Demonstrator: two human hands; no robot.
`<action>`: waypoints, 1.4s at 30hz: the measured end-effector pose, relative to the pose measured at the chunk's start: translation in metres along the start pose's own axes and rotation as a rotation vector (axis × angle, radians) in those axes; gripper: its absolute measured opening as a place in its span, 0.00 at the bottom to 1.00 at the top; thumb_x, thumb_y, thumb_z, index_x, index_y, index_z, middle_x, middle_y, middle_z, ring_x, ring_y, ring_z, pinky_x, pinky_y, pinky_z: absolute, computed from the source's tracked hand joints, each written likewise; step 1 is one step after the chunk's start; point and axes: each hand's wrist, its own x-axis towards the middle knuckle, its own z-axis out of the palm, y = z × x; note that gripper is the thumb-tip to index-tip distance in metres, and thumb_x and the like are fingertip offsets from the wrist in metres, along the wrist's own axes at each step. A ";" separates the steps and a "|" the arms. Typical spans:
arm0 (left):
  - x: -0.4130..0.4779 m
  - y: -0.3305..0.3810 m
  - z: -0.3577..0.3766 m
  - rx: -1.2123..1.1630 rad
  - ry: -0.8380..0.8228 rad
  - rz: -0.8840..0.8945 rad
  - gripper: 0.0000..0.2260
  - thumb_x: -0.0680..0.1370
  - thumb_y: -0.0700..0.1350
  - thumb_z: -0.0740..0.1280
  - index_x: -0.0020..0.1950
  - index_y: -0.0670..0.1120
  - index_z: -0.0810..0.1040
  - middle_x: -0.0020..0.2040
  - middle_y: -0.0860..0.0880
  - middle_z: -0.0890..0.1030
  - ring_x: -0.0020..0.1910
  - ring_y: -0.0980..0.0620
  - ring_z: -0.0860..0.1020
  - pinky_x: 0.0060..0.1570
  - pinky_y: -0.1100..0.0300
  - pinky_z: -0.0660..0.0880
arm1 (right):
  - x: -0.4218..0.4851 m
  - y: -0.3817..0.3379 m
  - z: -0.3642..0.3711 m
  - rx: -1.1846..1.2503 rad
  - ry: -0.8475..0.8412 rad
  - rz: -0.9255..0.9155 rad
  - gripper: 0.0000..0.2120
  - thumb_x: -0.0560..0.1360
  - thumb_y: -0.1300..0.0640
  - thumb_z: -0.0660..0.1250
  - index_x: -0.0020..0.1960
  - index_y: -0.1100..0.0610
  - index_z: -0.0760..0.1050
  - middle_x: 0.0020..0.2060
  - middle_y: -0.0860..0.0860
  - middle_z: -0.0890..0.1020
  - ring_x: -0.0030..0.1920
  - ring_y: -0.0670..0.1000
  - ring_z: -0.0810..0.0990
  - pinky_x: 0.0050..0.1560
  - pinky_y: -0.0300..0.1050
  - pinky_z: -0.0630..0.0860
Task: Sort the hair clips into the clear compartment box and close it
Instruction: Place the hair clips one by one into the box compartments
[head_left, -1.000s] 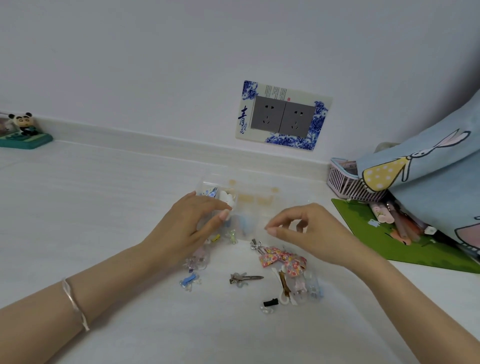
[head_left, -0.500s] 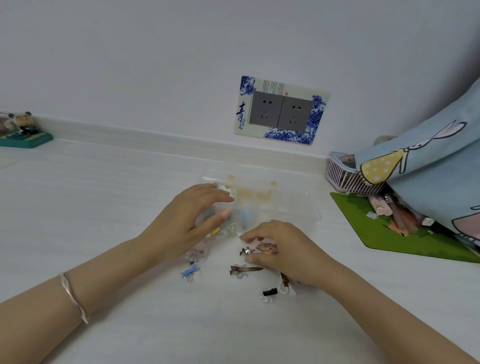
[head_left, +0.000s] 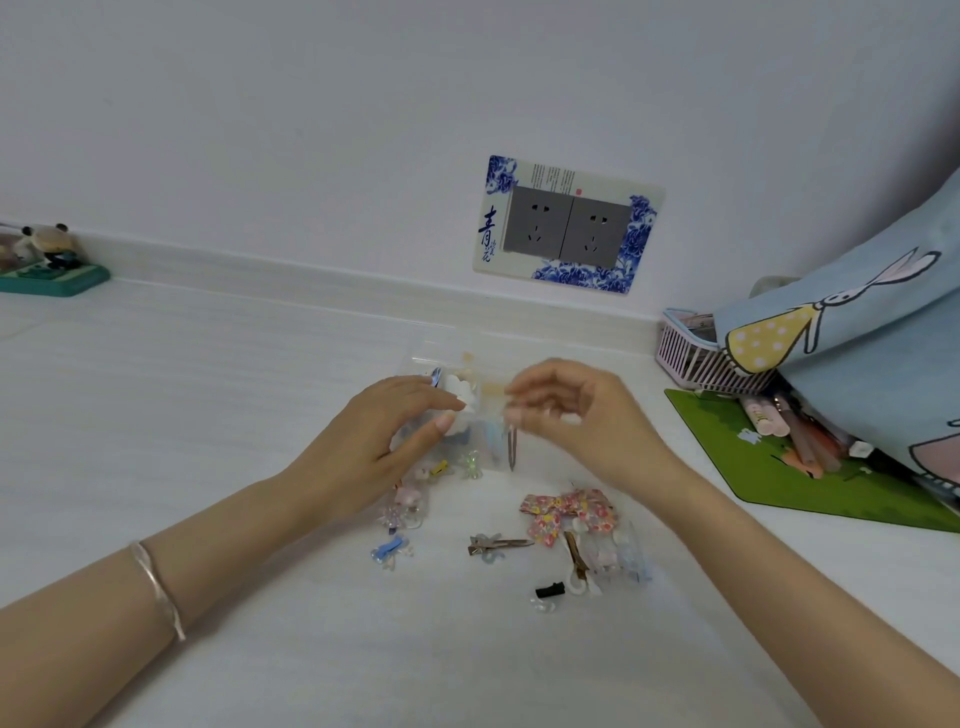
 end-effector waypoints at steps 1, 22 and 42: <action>0.000 0.001 0.000 -0.006 0.003 0.004 0.19 0.78 0.56 0.53 0.58 0.50 0.79 0.54 0.62 0.76 0.57 0.73 0.66 0.57 0.80 0.58 | 0.009 -0.001 -0.004 0.014 0.071 -0.002 0.06 0.69 0.62 0.74 0.44 0.56 0.80 0.38 0.48 0.84 0.38 0.42 0.80 0.43 0.35 0.75; 0.001 0.011 -0.009 0.073 -0.093 0.128 0.13 0.74 0.57 0.66 0.53 0.52 0.80 0.50 0.56 0.80 0.53 0.57 0.74 0.56 0.62 0.69 | 0.029 0.015 -0.005 -0.370 0.106 0.104 0.04 0.73 0.51 0.70 0.46 0.49 0.83 0.52 0.45 0.81 0.59 0.49 0.73 0.63 0.48 0.67; -0.008 0.021 0.007 -0.053 -0.193 -0.014 0.02 0.71 0.50 0.72 0.42 0.57 0.84 0.36 0.60 0.78 0.43 0.58 0.73 0.45 0.64 0.71 | -0.037 0.010 0.003 -0.160 -0.243 0.154 0.04 0.72 0.53 0.71 0.47 0.49 0.83 0.38 0.46 0.85 0.35 0.50 0.83 0.40 0.40 0.78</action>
